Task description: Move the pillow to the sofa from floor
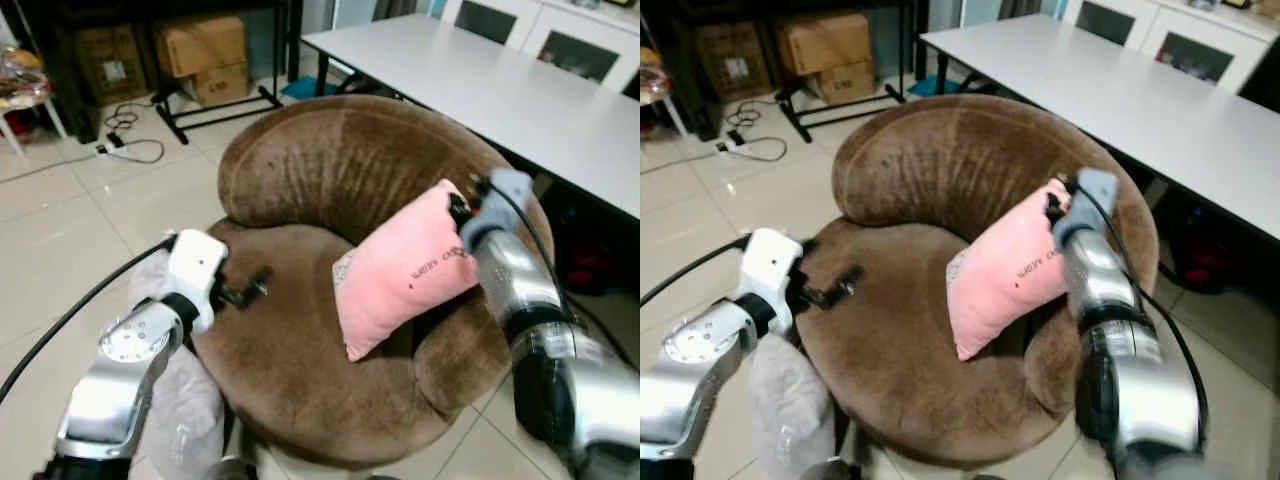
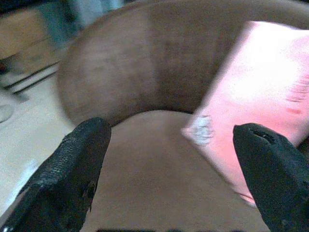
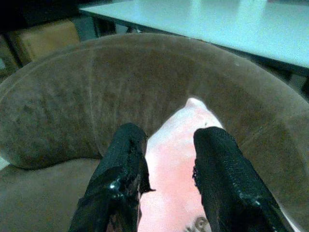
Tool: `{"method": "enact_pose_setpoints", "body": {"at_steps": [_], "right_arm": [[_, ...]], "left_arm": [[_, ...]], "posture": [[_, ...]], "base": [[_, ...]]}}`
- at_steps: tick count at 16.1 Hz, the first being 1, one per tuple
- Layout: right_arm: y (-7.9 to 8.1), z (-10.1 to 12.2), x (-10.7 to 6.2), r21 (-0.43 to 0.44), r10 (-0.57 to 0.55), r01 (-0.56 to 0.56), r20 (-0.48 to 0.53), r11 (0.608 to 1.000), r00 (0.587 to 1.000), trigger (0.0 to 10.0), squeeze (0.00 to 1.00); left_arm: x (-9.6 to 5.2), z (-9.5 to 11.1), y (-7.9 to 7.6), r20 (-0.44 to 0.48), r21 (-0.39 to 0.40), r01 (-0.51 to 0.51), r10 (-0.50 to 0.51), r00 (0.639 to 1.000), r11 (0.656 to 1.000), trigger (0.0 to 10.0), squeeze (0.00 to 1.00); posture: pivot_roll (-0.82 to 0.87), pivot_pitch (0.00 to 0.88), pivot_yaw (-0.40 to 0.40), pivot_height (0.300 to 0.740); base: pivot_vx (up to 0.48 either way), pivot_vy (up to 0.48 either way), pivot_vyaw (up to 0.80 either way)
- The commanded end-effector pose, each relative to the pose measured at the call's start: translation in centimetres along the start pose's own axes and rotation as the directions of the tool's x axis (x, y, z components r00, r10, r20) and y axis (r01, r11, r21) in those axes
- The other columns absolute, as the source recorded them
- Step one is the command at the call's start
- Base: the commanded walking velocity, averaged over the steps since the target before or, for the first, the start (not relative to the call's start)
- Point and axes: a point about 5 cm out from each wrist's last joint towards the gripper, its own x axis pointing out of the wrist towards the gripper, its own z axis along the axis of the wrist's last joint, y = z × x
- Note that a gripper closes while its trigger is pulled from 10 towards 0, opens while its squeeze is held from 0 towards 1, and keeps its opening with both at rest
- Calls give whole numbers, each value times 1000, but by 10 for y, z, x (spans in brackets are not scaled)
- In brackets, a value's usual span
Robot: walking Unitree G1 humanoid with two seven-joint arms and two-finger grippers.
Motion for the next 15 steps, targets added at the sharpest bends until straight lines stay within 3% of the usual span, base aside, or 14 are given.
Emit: {"method": "enact_pose_setpoints", "body": {"at_steps": [1, 2, 3, 4, 5, 7, 11, 15], "right_arm": [[3, 5, 0, -17, 20, -20, 8, 1000, 1000, 10000, 0], [11, -4, -22, -70, 81, -79, 24, 994, 996, 10000, 0], [22, -13, -50, -92, 121, -119, 12, 989, 993, 10000, 0], [27, -18, -61, -87, 118, -118, -6, 989, 993, 10000, 0], [27, -18, -61, -87, 118, -118, -6, 989, 993, 10000, 0], [33, -38, -85, -66, 93, -99, -83, 993, 992, 10000, 0], [40, -33, -101, -118, 130, -144, -121, 982, 984, 10000, 0], [42, -31, -103, -158, 136, -158, -138, 975, 981, 10000, 0]], "left_arm": [[0, 1, 2, 11, 9, -34, 34, 999, 999, 10000, 0], [-3, 0, 4, 32, -26, -102, 103, 994, 994, 10000, 0], [-7, -2, 3, 33, 0, -140, 140, 990, 990, 10000, 0], [-9, -3, 2, 32, 21, -148, 147, 989, 989, 10000, 0], [-9, -3, 2, 32, 21, -148, 147, 989, 989, 10000, 0], [-23, -7, -2, 45, 93, -179, 175, 983, 980, 10000, 0], [-29, -12, -8, 52, 68, -202, 199, 979, 977, 10000, 0], [-28, -13, -9, 55, 69, -209, 205, 977, 976, 10000, 0]], "posture": [[-45, 0, -67, 740], [-53, 0, -64, 740], [-51, 0, -68, 740], [-47, 0, -73, 740], [-47, 0, -73, 740], [-30, 0, -86, 740], [-31, 0, -82, 740], [-27, 0, -88, 740]], "base": [[0, 0, 0], [0, 0, 0], [0, 0, 0], [0, 0, 0], [0, 0, 0], [0, 0, 0], [0, 0, 0], [0, 0, 0]]}}
